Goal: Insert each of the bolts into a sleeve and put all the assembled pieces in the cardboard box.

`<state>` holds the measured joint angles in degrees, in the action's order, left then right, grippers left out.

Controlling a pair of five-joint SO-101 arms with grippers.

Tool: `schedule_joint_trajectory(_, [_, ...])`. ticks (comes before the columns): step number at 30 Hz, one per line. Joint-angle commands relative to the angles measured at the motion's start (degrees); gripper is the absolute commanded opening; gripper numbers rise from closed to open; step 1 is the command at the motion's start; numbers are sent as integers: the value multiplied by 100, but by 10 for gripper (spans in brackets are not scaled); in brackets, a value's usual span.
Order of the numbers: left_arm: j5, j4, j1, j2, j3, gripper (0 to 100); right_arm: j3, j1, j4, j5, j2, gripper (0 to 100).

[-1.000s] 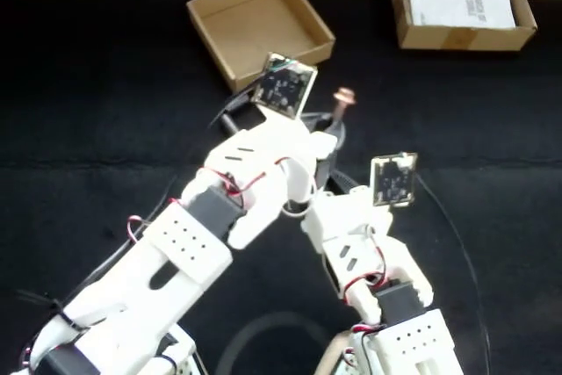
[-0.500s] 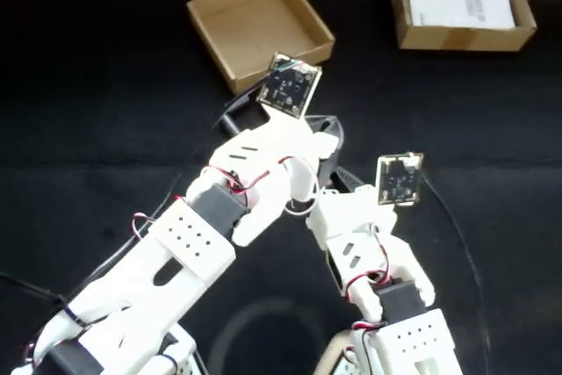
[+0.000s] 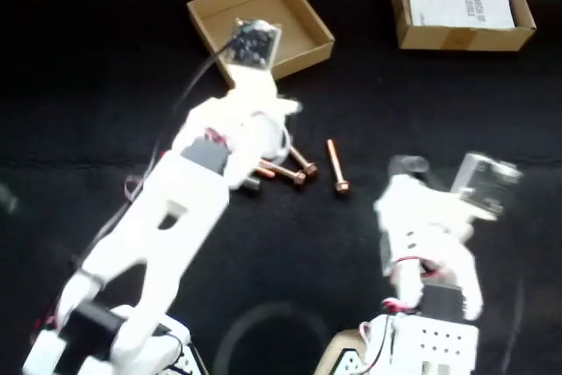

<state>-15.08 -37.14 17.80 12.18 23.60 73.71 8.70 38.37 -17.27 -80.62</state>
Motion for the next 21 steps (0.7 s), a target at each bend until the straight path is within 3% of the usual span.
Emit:
schedule_joint_trajectory(1, [923, -1679, -576, -1121, -1675, 175, -532, 1376, 22, -44, -40, 8])
schedule_joint_trajectory(6, [2752, -3895, -435, -2888, -3978, 178, -488, 2554, 22, -53, -40, 8])
schedule_joint_trajectory(10, [3982, -5020, -66, -4004, -5842, 178, -215, 3081, 31, -53, -40, 8])
schedule_joint_trajectory(15, [4229, -5723, 532, -5191, -7495, 165, 66, 3609, 31, -53, -40, 8])
schedule_joint_trajectory(19, [4229, -6084, 1130, -5982, -8198, 5, 242, 3873, 22, -53, -40, 8])
schedule_joint_trajectory(21, [4229, -6145, 1332, -6264, -8400, 23, 321, 3960, 13, -53, -40, 8])
